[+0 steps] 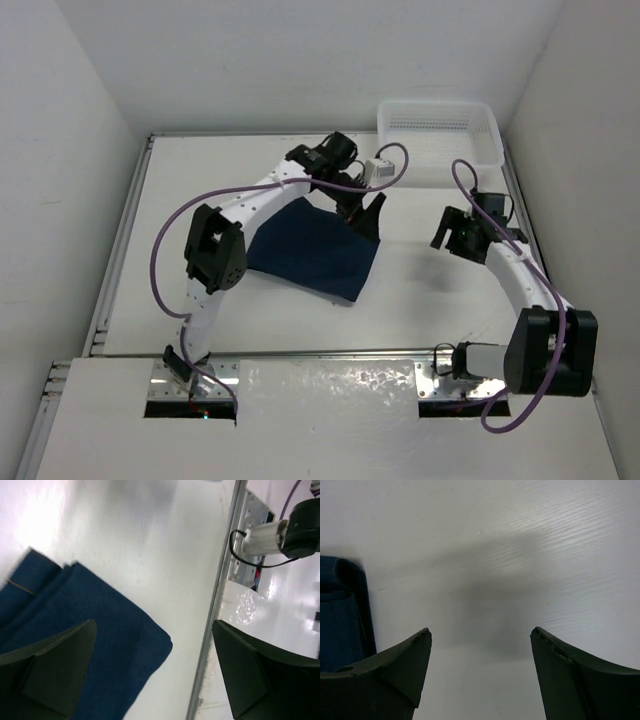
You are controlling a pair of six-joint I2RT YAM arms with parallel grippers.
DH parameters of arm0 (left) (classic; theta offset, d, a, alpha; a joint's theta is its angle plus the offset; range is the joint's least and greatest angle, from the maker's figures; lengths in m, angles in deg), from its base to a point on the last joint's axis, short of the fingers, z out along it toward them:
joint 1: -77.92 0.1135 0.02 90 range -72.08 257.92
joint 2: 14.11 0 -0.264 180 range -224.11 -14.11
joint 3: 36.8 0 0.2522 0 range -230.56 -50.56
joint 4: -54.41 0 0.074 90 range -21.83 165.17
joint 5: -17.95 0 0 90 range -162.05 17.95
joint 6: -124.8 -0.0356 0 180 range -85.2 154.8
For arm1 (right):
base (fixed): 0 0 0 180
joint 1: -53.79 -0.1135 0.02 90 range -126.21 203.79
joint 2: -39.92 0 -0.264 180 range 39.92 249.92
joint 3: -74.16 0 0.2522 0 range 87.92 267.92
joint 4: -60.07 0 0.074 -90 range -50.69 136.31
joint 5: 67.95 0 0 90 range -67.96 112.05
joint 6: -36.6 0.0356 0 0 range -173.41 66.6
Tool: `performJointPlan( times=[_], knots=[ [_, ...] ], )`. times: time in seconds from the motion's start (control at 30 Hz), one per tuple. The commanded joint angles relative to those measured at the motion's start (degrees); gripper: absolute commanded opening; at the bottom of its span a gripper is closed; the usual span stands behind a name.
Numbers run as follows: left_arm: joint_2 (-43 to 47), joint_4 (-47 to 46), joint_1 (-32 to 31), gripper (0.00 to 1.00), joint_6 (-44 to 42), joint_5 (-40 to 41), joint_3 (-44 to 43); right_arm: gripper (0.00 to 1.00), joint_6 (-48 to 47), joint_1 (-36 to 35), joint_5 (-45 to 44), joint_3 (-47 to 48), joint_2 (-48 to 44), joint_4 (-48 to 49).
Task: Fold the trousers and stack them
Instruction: Fold the trousers
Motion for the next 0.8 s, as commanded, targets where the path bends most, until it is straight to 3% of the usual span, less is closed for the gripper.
performJointPlan(
  times=[0.0,0.1,0.23,0.37,0.63,0.7,0.77],
  knots=[
    [5.54,-0.15,2.06,1.0,-4.95,-3.16,-5.72,0.76,0.67,-3.16,2.13,3.57,1.42,2.5],
    [10.37,-6.8,10.49,1.0,1.43,3.31,0.59,0.76,2.94,-8.43,5.28,5.25,3.79,5.04],
    [12.58,-6.39,22.18,0.96,1.2,12.28,8.5,0.75,10.93,-12.92,12.58,5.33,9.32,13.65],
    [13.46,-10.07,31.85,0.94,2.34,14.95,19.05,0.72,13.32,-17.14,15.65,8.14,16.7,19.54],
    [12.24,-17.98,32.93,0.98,2.16,15.75,31.62,0.6,16.22,-19.51,20.58,10.78,25.94,21.84],
    [11.35,-18.95,32.93,0.94,2.52,14.78,32.6,0.57,15.61,-19.87,20.41,11.22,27.26,20.44],
    [10.74,-19.48,32.93,0.79,2.69,14.08,33.74,0.48,14.47,-20.04,19.71,12.54,29.54,18.41]
  ],
)
